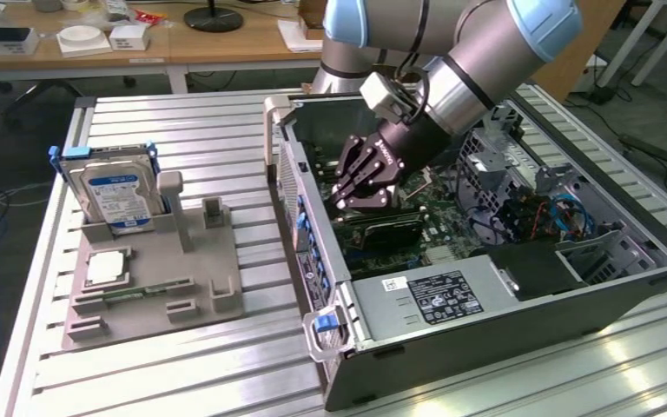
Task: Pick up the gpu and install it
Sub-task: 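Press down on the gpu until it lock into place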
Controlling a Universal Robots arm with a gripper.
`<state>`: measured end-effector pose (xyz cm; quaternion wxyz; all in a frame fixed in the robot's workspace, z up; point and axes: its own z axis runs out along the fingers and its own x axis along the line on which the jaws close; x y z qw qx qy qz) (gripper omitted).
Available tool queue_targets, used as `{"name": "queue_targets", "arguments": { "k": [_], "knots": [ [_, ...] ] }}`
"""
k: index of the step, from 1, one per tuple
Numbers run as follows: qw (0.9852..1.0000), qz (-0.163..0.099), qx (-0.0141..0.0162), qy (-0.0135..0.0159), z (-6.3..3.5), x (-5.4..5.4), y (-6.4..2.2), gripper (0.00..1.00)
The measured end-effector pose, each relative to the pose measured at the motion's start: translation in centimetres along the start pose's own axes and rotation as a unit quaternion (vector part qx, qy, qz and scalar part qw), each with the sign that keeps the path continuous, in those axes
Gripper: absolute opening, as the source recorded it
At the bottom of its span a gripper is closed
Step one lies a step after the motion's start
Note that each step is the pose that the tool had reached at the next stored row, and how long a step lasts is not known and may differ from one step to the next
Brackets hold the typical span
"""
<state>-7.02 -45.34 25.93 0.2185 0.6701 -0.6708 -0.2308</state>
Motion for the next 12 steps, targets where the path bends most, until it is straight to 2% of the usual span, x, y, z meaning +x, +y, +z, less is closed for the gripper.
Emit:
{"name": "queue_targets", "arguments": {
  "k": [5,9,10,11,12],
  "knots": [
    [1.0,0.0,-0.0021,0.0001,0.17,0.01,-0.1,0.1],
    [1.0,0.0,-0.0024,-0.0001,0.34,0.0,-0.22,0.1],
    [1.0,0.0,-0.0023,-0.0003,0.37,0.0,-0.24,0.1],
    [1.0,-0.002,-0.001,-0.0021,0.43,-0.03,-0.43,0.1],
    [1.0,-0.002,-0.0019,-0.0023,0.33,-0.03,-0.57,0.1]
  ]
}}
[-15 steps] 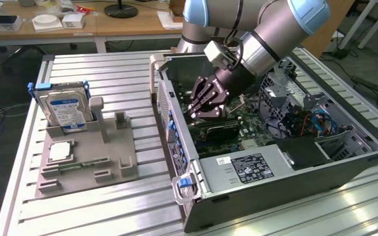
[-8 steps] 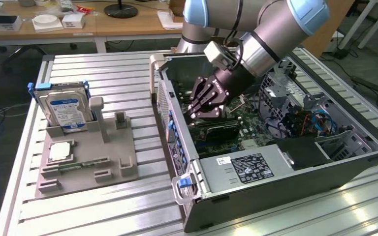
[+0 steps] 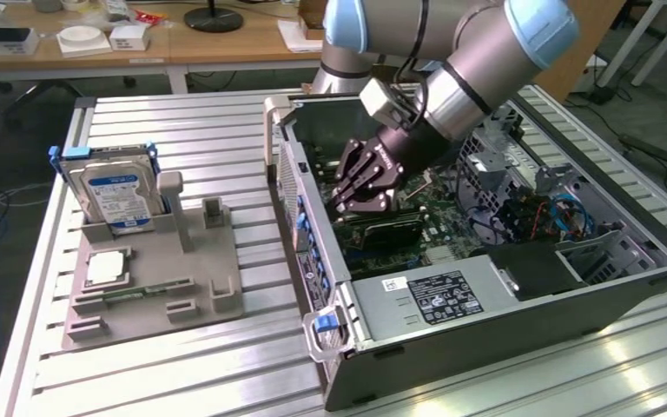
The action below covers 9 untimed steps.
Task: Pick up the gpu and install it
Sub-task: 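Press down on the gpu until it lock into place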
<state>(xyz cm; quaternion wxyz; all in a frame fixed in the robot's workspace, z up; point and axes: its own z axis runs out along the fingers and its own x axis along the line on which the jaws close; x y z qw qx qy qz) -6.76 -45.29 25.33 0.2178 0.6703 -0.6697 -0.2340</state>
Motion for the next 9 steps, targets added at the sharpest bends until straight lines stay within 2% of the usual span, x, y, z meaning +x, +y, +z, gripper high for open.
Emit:
{"name": "queue_targets", "arguments": {
  "k": [2,6,9],
  "knots": [
    [1.0,0.001,-0.0005,0.0012,-0.4,0.03,-0.26,0.1],
    [1.0,0.0,-0.0004,0.0006,-0.83,0.03,-0.85,0.1],
    [1.0,0.001,-0.0004,0.0006,-0.86,0.01,-0.86,0.1]
  ]
}}
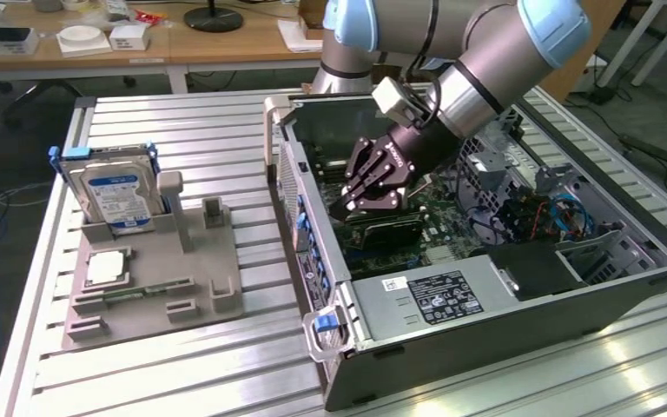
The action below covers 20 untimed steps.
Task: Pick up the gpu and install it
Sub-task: 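Press down on the gpu until it lock into place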
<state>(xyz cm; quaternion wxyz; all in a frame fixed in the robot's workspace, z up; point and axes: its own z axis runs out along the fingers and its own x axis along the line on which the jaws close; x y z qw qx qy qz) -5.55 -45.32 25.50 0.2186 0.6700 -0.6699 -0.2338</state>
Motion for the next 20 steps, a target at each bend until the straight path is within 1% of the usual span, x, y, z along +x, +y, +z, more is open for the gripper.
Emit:
{"name": "queue_targets", "arguments": {
  "k": [2,3,4,5,6,7,10,11,12,15,17,20],
  "knots": [
    [1.0,0.0,0.0008,0.0,-0.05,-0.03,0.03,0.1],
    [1.0,0.0,0.0017,0.0001,-0.09,-0.03,0.06,0.1],
    [1.0,0.0,0.0032,0.0001,-0.1,-0.03,0.07,0.1],
    [1.0,0.0,0.0055,0.0,-0.1,-0.03,0.08,0.1],
    [1.0,0.0,0.0089,0.0001,-0.1,-0.03,0.08,0.1],
    [0.9999,-0.001,0.0135,0.0002,-0.1,-0.04,0.08,0.1],
    [0.9994,-0.002,0.0344,0.0009,-0.1,-0.1,0.07,0.1],
    [0.9992,-0.002,0.0406,0.0011,-0.09,-0.13,0.07,0.1],
    [0.9989,-0.003,0.0458,0.0013,-0.09,-0.16,0.07,0.1],
    [0.9983,-0.003,0.0587,0.0022,-0.09,-0.36,0.08,0.1],
    [0.9978,-0.004,0.0665,0.0027,-0.08,-0.51,0.08,0.1],
    [0.9968,-0.005,0.0796,0.0035,-0.06,-0.66,0.11,0.1]
  ]
}}
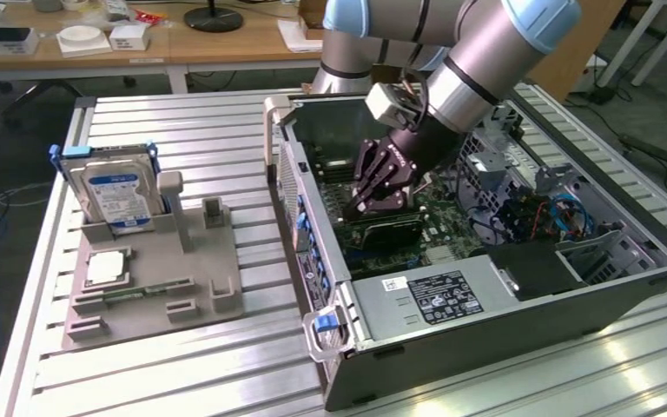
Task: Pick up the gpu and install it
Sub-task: 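Press down on the gpu until it lock into place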
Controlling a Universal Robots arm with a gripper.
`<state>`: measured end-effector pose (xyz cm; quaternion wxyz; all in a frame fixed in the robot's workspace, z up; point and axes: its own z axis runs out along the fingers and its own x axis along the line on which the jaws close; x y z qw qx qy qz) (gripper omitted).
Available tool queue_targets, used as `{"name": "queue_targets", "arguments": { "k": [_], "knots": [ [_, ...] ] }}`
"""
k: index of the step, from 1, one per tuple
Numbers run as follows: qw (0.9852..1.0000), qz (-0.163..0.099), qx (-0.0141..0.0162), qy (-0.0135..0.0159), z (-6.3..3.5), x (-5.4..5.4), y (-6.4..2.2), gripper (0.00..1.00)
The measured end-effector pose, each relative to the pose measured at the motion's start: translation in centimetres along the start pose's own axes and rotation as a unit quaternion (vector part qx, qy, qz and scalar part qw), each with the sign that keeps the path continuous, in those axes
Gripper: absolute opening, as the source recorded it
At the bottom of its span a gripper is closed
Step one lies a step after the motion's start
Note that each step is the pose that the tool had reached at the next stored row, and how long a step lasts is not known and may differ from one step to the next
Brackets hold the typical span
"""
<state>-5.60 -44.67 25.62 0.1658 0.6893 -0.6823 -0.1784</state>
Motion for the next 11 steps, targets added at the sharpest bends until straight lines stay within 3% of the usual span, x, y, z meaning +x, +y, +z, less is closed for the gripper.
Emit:
{"name": "queue_targets", "arguments": {
  "k": [1,11],
  "knots": [
    [1.0,0.0,0.0018,0.0,0.04,0.0,0.05,0.1],
    [1.0,0.0,0.0019,0.0,0.14,-0.01,0.24,0.1]
  ]
}}
